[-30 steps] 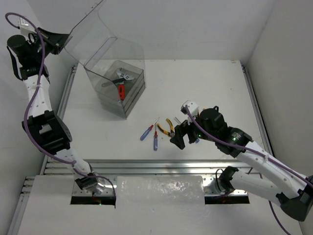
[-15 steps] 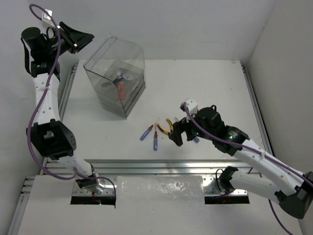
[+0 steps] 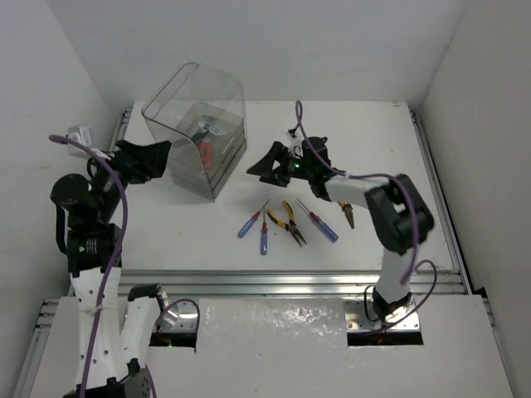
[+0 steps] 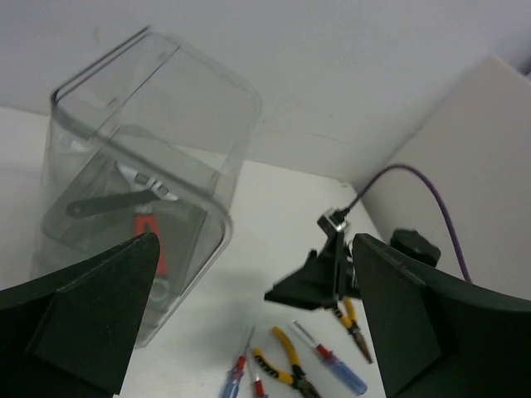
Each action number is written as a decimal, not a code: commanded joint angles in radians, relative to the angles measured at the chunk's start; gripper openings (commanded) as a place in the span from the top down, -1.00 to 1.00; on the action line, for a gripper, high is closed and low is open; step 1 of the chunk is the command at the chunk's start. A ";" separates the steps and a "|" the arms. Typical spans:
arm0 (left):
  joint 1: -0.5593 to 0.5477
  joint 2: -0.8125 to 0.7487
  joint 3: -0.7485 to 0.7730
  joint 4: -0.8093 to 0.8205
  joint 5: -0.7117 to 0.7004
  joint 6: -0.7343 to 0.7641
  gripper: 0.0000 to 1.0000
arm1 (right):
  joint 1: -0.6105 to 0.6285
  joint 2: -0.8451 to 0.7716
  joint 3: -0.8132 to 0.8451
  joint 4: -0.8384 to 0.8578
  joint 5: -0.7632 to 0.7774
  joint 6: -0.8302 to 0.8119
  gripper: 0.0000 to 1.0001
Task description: Sort the tools into containers
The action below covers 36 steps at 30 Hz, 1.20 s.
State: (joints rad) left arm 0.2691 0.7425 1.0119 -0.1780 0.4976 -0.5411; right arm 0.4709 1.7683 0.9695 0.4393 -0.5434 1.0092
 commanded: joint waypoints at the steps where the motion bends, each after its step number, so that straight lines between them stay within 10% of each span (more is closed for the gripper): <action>1: -0.041 -0.035 -0.151 -0.014 -0.220 0.131 -0.99 | -0.003 0.198 0.178 0.348 -0.141 0.275 -0.60; 15: -0.154 -0.146 -0.253 -0.029 -0.320 0.154 -1.00 | -0.014 0.670 0.621 0.427 -0.135 0.428 0.20; 36: -0.169 -0.123 -0.249 -0.031 -0.281 0.156 -0.99 | -0.005 0.806 0.842 0.322 -0.148 0.437 0.81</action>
State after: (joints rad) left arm 0.1104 0.6312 0.7448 -0.2371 0.2039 -0.3973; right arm 0.4591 2.5740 1.7641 0.7311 -0.7074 1.4525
